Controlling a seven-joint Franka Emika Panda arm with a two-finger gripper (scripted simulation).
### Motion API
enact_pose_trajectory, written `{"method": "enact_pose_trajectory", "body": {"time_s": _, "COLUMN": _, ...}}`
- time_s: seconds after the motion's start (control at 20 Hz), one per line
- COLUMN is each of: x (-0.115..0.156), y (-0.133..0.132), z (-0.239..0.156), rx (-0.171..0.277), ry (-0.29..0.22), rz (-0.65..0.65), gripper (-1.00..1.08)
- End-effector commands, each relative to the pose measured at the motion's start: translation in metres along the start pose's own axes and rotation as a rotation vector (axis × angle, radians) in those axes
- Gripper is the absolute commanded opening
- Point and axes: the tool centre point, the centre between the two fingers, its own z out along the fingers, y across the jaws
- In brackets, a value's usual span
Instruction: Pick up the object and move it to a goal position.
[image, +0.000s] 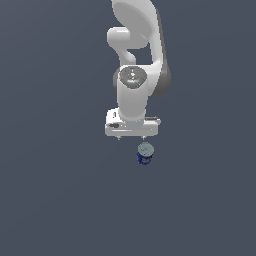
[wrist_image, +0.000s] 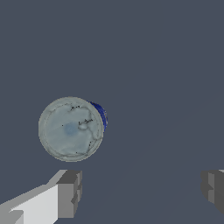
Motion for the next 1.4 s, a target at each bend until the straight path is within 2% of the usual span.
{"method": "enact_pose_trajectory", "body": {"time_s": 0.0, "x": 0.000, "y": 0.000, "z": 0.000, "rx": 0.000, "ry": 0.000, "rz": 0.000, "gripper": 1.00}}
{"method": "enact_pose_trajectory", "body": {"time_s": 0.4, "x": 0.005, "y": -0.017, "z": 0.000, "rx": -0.012, "ry": 0.008, "rz": -0.067, "gripper": 1.00}}
{"method": "enact_pose_trajectory", "body": {"time_s": 0.65, "x": 0.005, "y": -0.018, "z": 0.000, "rx": -0.012, "ry": 0.008, "rz": -0.071, "gripper": 1.00}}
{"method": "enact_pose_trajectory", "body": {"time_s": 1.0, "x": 0.007, "y": -0.021, "z": 0.002, "rx": -0.011, "ry": 0.010, "rz": -0.019, "gripper": 1.00}}
{"method": "enact_pose_trajectory", "body": {"time_s": 1.35, "x": 0.010, "y": -0.028, "z": 0.006, "rx": -0.009, "ry": 0.015, "rz": 0.092, "gripper": 1.00}}
